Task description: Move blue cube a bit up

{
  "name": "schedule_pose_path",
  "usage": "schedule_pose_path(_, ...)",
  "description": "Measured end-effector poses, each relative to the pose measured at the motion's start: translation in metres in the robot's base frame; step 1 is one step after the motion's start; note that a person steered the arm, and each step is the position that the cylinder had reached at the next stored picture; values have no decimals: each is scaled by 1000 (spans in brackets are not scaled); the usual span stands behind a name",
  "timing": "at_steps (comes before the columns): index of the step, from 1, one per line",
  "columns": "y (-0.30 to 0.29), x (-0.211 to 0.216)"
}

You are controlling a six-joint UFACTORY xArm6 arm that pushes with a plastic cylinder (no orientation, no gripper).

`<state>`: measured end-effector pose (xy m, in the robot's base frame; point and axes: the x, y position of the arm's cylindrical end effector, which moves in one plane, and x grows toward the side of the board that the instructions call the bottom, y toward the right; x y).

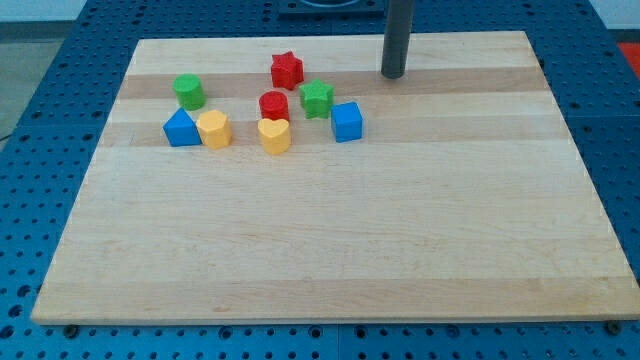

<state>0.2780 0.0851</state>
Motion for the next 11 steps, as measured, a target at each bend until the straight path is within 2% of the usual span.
schedule_pose_path(3, 1, 5)
schedule_pose_path(5, 0, 65)
schedule_pose_path(8, 0, 74)
schedule_pose_path(10, -4, 118)
schedule_pose_path(11, -25, 135)
